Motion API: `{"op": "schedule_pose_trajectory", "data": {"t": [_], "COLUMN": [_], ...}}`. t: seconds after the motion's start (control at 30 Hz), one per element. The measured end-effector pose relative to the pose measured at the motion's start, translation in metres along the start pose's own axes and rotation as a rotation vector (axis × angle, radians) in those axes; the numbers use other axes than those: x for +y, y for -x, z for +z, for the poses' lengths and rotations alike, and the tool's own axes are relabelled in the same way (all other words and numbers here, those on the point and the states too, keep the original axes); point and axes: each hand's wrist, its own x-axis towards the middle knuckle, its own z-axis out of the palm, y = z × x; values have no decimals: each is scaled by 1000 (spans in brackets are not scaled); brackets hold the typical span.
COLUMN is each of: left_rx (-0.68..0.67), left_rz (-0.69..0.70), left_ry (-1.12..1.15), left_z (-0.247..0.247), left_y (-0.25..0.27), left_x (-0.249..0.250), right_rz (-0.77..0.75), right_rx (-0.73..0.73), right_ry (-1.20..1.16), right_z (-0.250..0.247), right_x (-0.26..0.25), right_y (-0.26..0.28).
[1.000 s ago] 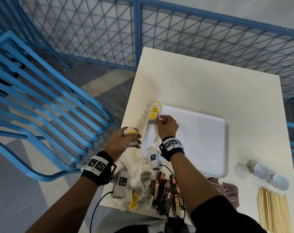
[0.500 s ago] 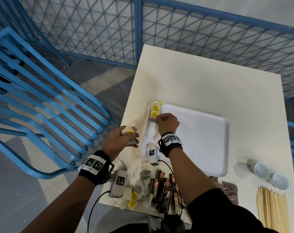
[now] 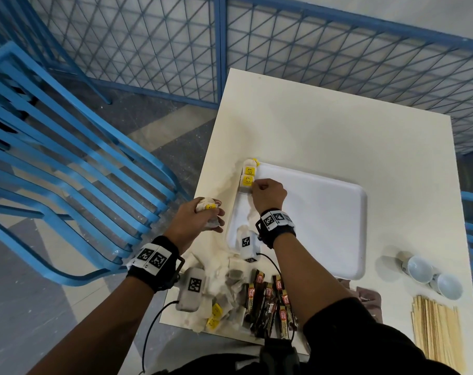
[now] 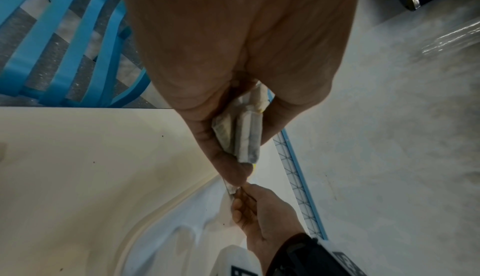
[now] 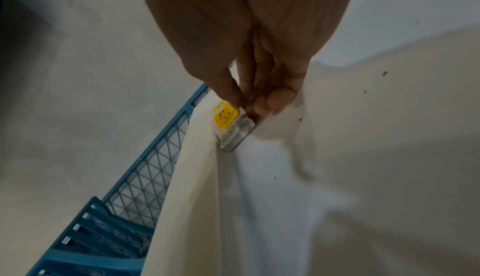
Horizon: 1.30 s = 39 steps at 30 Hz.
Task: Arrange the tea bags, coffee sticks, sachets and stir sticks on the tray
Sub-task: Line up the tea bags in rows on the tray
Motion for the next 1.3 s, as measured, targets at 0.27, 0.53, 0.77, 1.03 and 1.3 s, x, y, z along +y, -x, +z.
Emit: {"op": "schedule_pose_trajectory", "data": {"t": [0.27, 0.53, 0.77, 1.03, 1.3], "left_rx": [-2, -97, -104, -93, 55], "left_rz": [0, 54, 80, 103, 162], "left_ry": [69, 7, -50, -33, -27], "left_z": [0, 10, 21, 26, 21], "left_y": [-2, 5, 9, 20, 20], "left_x": [-1, 17, 23, 24, 13], "right_rz": [-9, -206, -346, -271, -283], "right_rx": [-21, -221, -468, -421, -460], "right_ry": [50, -183, -147, -314, -272], "right_z": [-5, -29, -57, -71, -79], "right_x": [-2, -23, -41, -40, -38], "right_y": [4, 46, 76, 85, 90]}}
